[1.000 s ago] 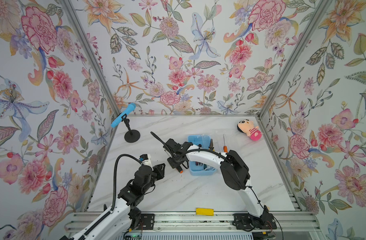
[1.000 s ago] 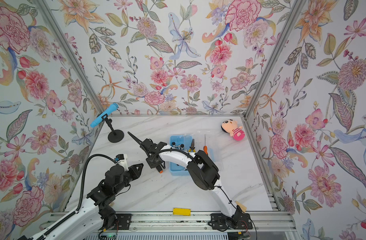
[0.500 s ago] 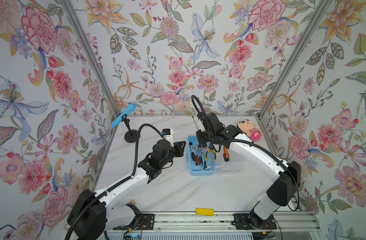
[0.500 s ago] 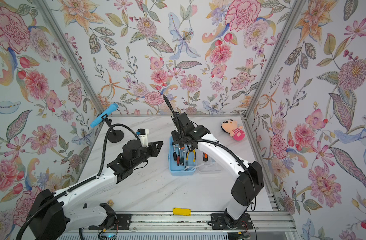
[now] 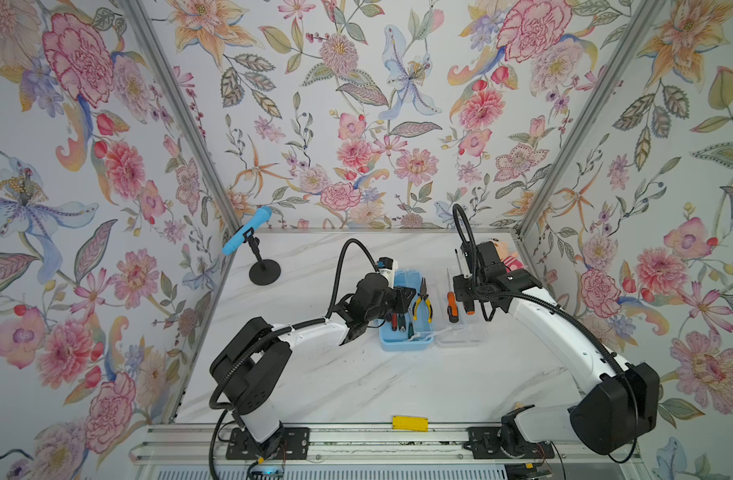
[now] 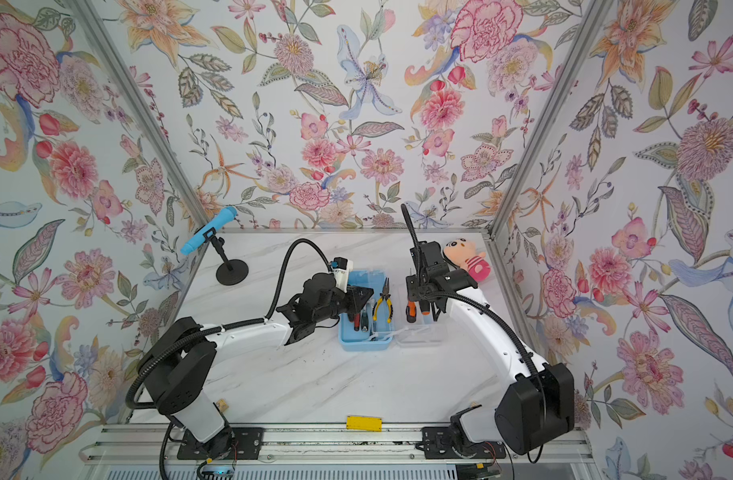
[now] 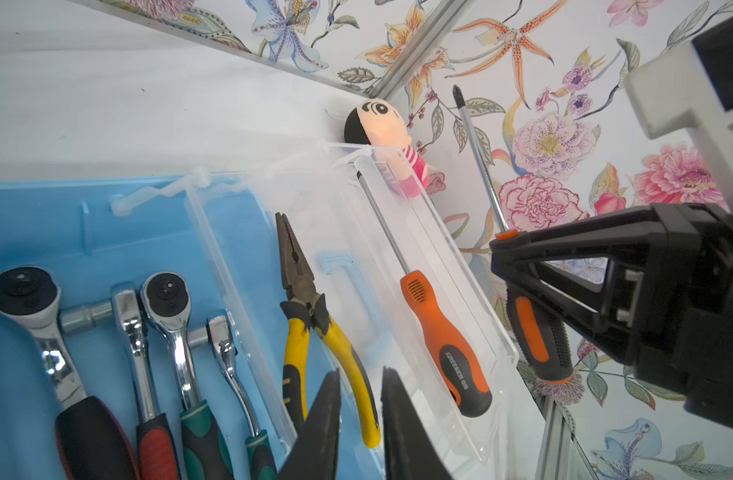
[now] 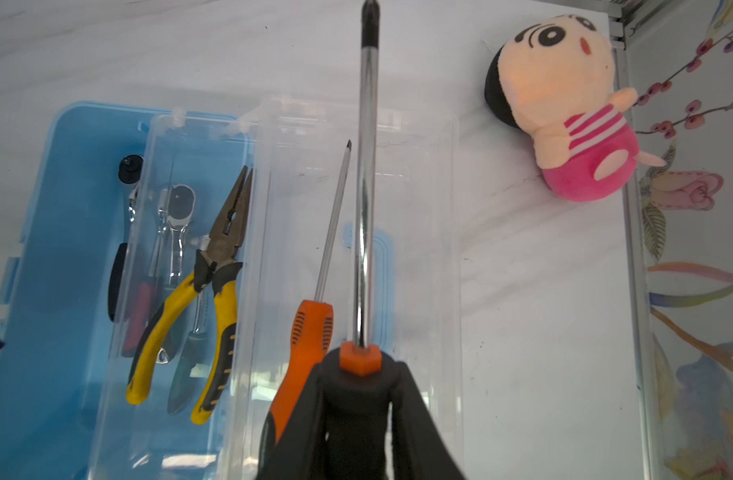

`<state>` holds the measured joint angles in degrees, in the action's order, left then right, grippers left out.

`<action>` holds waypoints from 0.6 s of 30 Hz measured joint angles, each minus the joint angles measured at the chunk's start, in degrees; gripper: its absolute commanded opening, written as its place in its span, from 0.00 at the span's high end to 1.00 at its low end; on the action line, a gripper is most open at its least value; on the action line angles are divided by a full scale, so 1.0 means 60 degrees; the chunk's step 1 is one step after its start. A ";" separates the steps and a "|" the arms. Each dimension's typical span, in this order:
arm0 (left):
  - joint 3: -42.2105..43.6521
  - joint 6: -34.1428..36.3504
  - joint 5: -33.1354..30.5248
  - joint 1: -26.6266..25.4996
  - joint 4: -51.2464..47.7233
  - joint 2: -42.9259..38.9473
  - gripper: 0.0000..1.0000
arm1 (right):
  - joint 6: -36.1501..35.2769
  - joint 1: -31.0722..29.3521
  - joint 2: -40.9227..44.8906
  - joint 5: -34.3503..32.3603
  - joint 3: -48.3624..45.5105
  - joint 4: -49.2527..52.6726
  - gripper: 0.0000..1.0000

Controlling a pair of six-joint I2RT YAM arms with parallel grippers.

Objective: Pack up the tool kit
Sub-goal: 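Carry the black-and-orange screwdriver over the lid while the left gripper approaches the box, then lower the screwdriver into the lid compartment, open and lift the right gripper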

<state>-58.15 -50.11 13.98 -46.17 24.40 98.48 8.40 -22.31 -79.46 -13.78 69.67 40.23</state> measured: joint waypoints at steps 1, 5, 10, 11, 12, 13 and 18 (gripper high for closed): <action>-0.0044 0.0000 0.0084 -0.0033 0.0044 0.0120 0.78 | -0.0087 0.0058 -0.0015 -0.0102 -0.0117 0.0000 1.00; -0.0149 0.0004 0.0215 -0.0106 0.0044 0.0346 0.78 | -0.0262 0.0266 -0.0149 -0.0295 -0.0401 -0.0076 1.00; -0.0342 0.0062 0.0321 -0.0106 -0.0033 0.0364 0.78 | -0.0273 0.0670 -0.0295 -0.0295 -0.0707 -0.0419 1.00; -0.0382 0.0091 0.0321 -0.0106 -0.0055 0.0364 0.78 | -0.0270 0.0747 -0.0321 -0.0280 -0.0750 -0.0481 1.00; -0.0397 0.0127 0.0321 -0.0106 -0.0069 0.0364 0.78 | -0.0270 0.0805 -0.0346 -0.0277 -0.0780 -0.0510 1.00; -0.0415 0.0175 0.0321 -0.0106 -0.0120 0.0364 0.78 | -0.0266 0.0852 -0.0368 -0.0280 -0.0816 -0.0554 1.00; -0.0423 0.0375 0.0277 -0.0106 -0.0397 0.0364 0.75 | -0.0266 0.0874 -0.0459 -0.0270 -0.0867 -0.0729 0.96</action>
<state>-60.69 -47.86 15.64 -46.81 22.02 100.66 6.81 -17.06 -82.21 -15.40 64.47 35.86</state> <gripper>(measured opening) 0.239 0.228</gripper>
